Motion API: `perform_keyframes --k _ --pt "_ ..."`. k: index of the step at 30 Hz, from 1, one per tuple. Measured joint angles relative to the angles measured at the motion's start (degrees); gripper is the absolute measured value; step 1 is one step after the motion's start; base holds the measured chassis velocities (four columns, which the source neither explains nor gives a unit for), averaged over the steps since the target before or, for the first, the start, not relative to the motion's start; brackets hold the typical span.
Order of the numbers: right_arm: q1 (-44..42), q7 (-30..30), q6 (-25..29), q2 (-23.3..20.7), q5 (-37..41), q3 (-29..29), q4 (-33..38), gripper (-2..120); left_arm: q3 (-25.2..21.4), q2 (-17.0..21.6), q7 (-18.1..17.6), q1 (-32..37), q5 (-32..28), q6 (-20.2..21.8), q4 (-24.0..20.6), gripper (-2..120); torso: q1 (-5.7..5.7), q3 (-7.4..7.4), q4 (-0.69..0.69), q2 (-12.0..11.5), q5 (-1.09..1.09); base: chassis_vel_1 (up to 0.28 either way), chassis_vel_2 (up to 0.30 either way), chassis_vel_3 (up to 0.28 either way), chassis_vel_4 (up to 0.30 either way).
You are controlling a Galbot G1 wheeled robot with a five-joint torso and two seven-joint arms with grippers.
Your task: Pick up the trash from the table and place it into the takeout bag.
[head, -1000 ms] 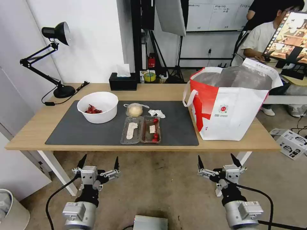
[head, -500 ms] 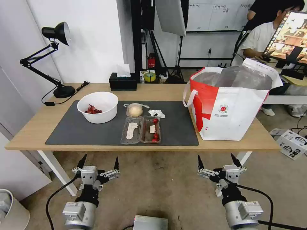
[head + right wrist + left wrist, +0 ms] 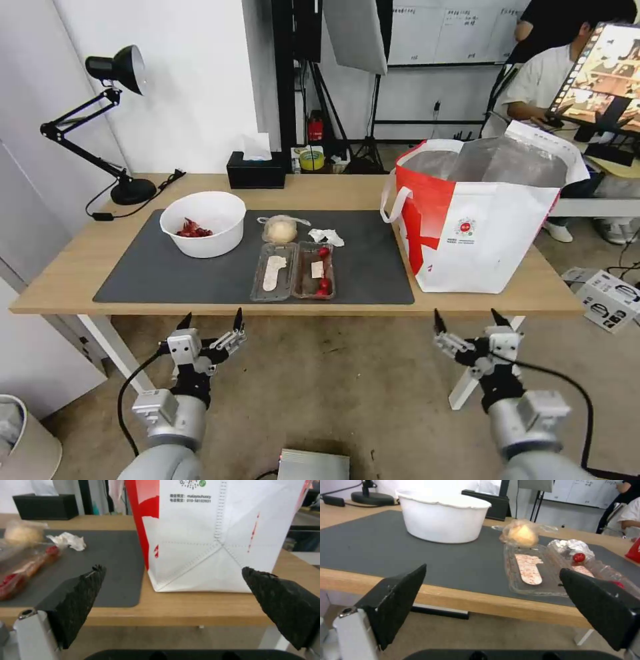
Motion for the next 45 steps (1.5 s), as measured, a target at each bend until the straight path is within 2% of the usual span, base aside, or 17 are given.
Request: perform_keyframes --k 14,17,21,23,25,27,28,29,30,31,32,34,35,37,39,40,45 --pt "2.0 -1.2 4.0 -1.0 3.2 -1.8 -3.2 100 1.3 0.2 1.7 2.7 1.8 -8.2 1.2 100 0.0 -0.01 0.0 0.0 0.0 0.0 0.0 0.0 0.0" --pt "2.3 -1.2 4.0 -1.0 3.2 -2.0 -3.4 100 2.3 0.5 1.7 3.2 0.9 -8.3 1.2 100 0.0 -0.01 0.0 0.0 0.0 0.0 0.0 0.0 0.0" --pt "2.6 -1.2 4.1 -1.1 3.2 -2.4 -3.9 100 5.0 1.1 1.6 3.2 -3.6 -7.2 0.5 100 0.0 -0.01 0.01 0.0 0.0 0.0 0.0 0.0 0.0" --pt "2.8 -1.2 4.1 -1.1 3.1 -2.7 -4.2 100 7.8 1.9 0.7 1.9 -11.7 -3.3 -0.9 100 0.0 -0.01 0.0 0.0 0.0 0.0 0.0 0.0 0.0" --pt "2.9 -1.2 4.1 -1.1 3.1 -2.7 -4.3 100 8.4 2.0 0.3 1.4 -13.6 -2.5 -1.1 100 0.0 -0.01 0.0 0.0 0.0 0.0 0.0 0.0 0.0" --pt "3.0 -1.2 4.1 -1.1 3.0 -2.9 -4.3 100 10.0 2.9 -1.3 -0.8 -22.1 1.2 -1.6 100 0.0 -0.01 0.0 0.0 0.0 0.0 0.0 0.0 0.0" --pt "3.0 -1.2 4.1 -1.1 3.0 -2.9 -4.3 100 10.0 2.9 -1.3 -0.8 -22.1 1.2 -1.6 100 0.0 -0.01 0.0 0.0 0.0 0.0 0.0 0.0 0.0" --pt "3.0 -1.2 4.1 -1.1 3.0 -2.9 -4.4 100 10.8 3.7 -2.8 -2.6 -28.1 3.5 -1.7 100 0.0 -0.01 0.0 0.0 0.0 0.0 0.0 0.0 0.0" --pt "3.0 -1.2 4.1 -1.1 3.0 -2.9 -4.4 100 11.1 4.1 -3.5 -3.4 -31.0 4.4 -1.7 100 0.0 -0.01 0.0 0.0 0.0 0.0 0.0 0.0 0.0" --pt "3.0 -1.2 4.1 -1.1 3.0 -2.9 -4.4 100 11.1 4.1 -3.5 -3.4 -31.0 4.4 -1.7 100 0.0 -0.01 0.0 0.0 0.0 0.0 0.0 0.0 0.0" --pt "3.0 -1.2 4.1 -1.2 2.9 -2.9 -4.4 100 11.6 4.7 -5.2 -5.1 -36.2 6.2 -1.5 100 0.0 -0.01 0.0 0.0 0.0 0.0 0.0 0.0 0.0" --pt "3.0 -1.2 4.1 -1.2 2.9 -2.8 -4.4 100 11.7 5.1 -7.4 -7.3 -41.3 8.2 -0.8 100 0.0 -0.01 0.0 0.0 0.0 0.0 0.0 0.0 0.0" --pt "3.0 -1.2 4.1 -1.2 2.9 -2.8 -4.4 100 11.7 5.1 -7.4 -7.3 -41.3 8.2 -0.8 100 0.0 -0.01 0.0 0.0 0.0 0.0 0.0 0.0 0.0" --pt "3.0 -1.2 4.1 -1.2 2.8 -2.7 -4.2 100 12.2 5.4 -9.8 -9.5 -46.4 9.9 0.3 100 0.0 -0.01 0.0 0.0 0.0 0.0 0.0 0.0 0.0" --pt "2.9 -1.2 4.1 -1.2 2.8 -2.7 -4.2 100 12.3 5.4 -10.4 -9.9 -47.4 10.2 0.5 100 0.0 -0.01 0.0 0.0 0.0 0.0 0.0 0.0 0.0" --pt "2.9 -1.2 4.1 -1.3 2.8 -2.5 -4.1 100 12.9 5.4 -11.5 -11.3 -50.0 10.7 1.5 100 0.0 -0.01 0.0 0.0 0.0 0.0 0.0 0.0 0.0" --pt "2.5 -1.2 4.0 -1.4 2.8 -2.1 -3.6 100 14.0 5.0 -12.1 -14.3 -52.2 10.8 4.9 100 0.0 -0.01 0.0 0.0 0.0 0.0 0.0 0.0 0.0"
